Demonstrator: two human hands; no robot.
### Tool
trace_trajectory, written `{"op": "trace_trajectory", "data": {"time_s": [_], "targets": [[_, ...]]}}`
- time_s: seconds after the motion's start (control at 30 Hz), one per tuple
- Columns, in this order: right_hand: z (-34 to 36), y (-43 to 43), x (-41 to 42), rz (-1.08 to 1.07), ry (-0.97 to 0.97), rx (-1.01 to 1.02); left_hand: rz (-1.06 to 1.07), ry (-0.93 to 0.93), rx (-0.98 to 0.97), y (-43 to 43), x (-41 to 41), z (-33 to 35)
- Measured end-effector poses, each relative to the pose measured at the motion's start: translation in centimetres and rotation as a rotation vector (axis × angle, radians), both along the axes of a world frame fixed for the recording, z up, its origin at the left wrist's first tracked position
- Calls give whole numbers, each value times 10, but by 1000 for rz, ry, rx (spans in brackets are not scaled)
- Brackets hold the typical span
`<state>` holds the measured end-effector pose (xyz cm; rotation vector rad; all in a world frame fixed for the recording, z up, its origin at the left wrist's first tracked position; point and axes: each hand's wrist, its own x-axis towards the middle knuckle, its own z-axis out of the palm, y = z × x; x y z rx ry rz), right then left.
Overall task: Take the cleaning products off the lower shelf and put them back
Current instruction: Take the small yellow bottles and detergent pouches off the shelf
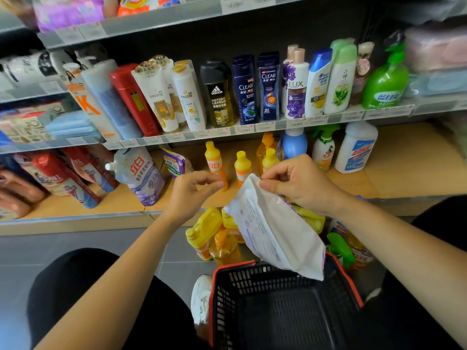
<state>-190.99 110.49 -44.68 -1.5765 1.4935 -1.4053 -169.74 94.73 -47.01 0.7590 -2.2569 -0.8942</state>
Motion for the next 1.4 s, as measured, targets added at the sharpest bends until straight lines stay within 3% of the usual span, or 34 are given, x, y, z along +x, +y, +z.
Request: {"op": "trace_trajectory", "data": {"time_s": [0.1,0.2,0.33,0.43,0.63,1.13,1.2,1.33,1.4], "targets": [[-6,0,1,-14,-13,19,-85,95,-79,24,-4,13],[-7,0,1,-31,-45,22,-235,123,-338,47,-8,19],[-5,0,-2,-58,-90,27,-381,-74,-711,61,-11,18],[-5,-3,-5,-93,-101,34,-399,-196,-815,65,-8,16],[-6,-9,-7,-165,-172,52,-482,-267,-932,78,-2,11],[-2,-10,-19,-231,-173,72,-685,-198,-781,96,-4,-5],[-3,-10,-20,-224,-177,60,-638,-77,-637,99,-6,-4],[-2,-10,-22,-153,-151,28,-343,329,-120,84,1,3],[0,-9,-23,-107,-114,7,-170,349,57,66,4,3]]}}
